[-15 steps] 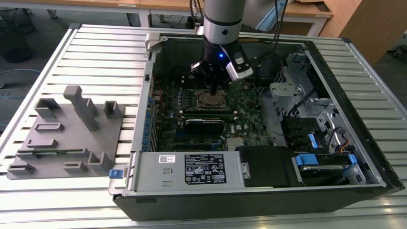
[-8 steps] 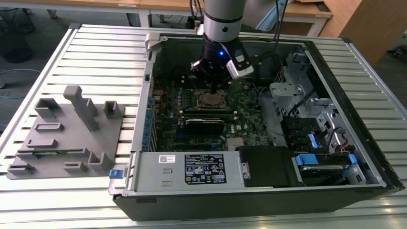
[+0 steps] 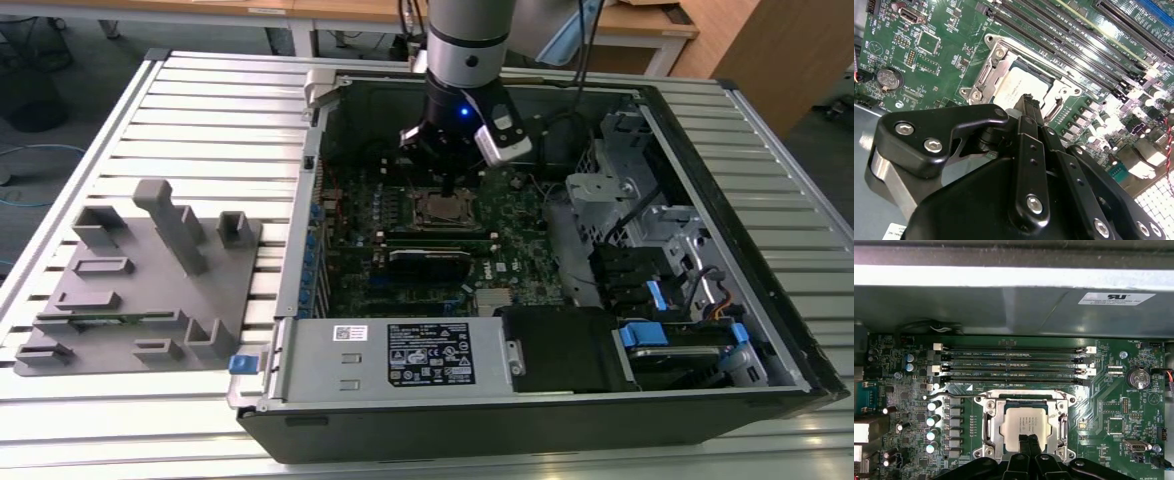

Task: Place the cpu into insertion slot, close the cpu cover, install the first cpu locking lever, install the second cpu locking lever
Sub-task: 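Install the first cpu locking lever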

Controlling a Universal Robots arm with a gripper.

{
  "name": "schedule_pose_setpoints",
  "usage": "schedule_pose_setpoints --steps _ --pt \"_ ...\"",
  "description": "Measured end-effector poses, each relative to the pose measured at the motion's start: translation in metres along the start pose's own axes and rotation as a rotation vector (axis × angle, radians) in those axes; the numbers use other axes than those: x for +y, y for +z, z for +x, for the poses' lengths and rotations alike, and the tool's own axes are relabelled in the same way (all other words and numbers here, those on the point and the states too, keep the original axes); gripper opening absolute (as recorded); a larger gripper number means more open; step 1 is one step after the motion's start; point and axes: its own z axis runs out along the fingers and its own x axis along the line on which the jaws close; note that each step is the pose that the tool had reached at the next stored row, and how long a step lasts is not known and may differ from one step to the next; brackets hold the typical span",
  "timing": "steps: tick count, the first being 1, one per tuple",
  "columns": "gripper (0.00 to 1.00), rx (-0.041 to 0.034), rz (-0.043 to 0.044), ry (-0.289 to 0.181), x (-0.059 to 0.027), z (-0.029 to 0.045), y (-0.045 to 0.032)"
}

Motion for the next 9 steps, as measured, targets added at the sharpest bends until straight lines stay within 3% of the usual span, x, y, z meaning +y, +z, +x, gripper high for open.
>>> schedule_pose_setpoints --steps 9 --pt "0.11 -0.0001 -0.0001 0.0 0.0002 0.0129 0.0002"
